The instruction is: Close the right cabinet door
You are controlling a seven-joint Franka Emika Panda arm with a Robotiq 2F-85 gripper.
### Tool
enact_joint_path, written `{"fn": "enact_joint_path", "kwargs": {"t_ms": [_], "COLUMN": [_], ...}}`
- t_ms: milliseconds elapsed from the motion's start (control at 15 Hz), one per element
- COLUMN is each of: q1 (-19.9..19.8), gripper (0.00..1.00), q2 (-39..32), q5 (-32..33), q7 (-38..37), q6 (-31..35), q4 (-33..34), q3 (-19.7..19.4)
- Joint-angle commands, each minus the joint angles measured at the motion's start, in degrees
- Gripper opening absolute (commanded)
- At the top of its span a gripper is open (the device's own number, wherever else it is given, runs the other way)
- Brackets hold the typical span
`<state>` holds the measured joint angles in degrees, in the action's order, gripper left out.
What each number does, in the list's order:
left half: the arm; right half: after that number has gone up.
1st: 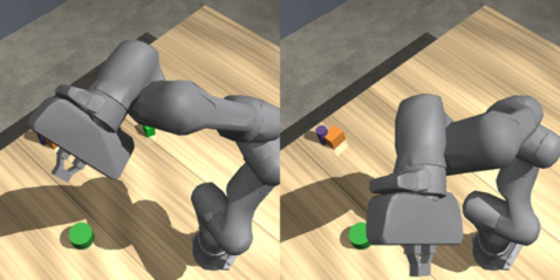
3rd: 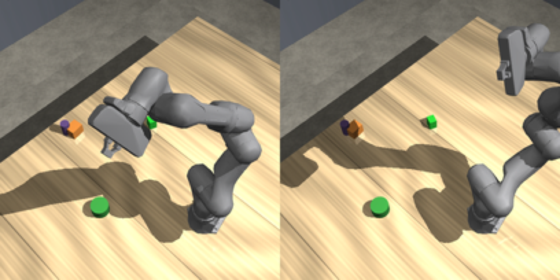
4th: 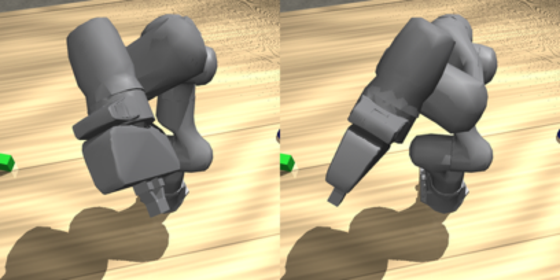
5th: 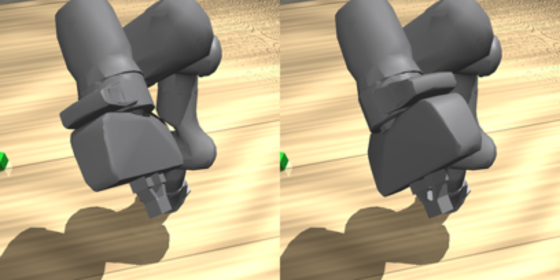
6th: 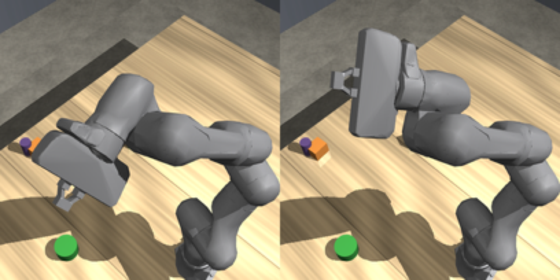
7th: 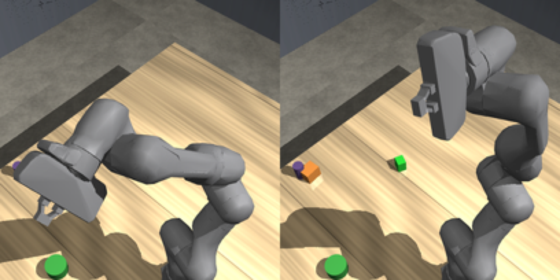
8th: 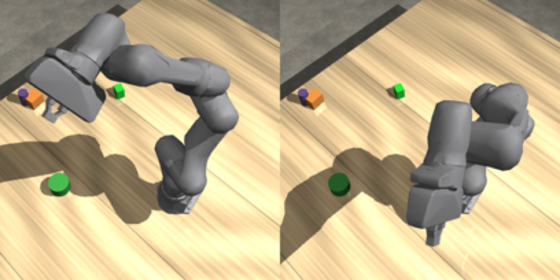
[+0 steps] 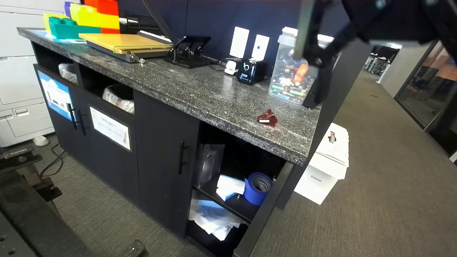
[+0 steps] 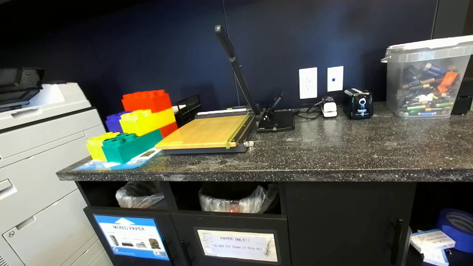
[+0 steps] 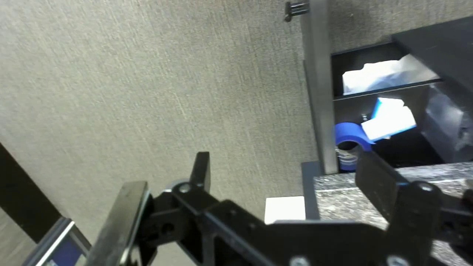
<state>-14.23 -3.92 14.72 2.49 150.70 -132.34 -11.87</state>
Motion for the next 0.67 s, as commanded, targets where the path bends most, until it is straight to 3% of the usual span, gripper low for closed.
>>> {"fn": "enact_joint_path", "kwargs": {"t_ms": [0, 200, 600], "q1": [0.33, 1.75, 3.30], "gripper": [1.00, 1.00, 1.00], "q2": [-15.14, -26.82, -48.84], "q5": [4.27, 2.97, 0.34], "q7": [-8.73, -12.35, -14.83], "q6": [3.01, 3.62, 0.63], "q4": [12.05, 21.66, 40.88], "q3": [-3.49, -6.09, -7.05]}}
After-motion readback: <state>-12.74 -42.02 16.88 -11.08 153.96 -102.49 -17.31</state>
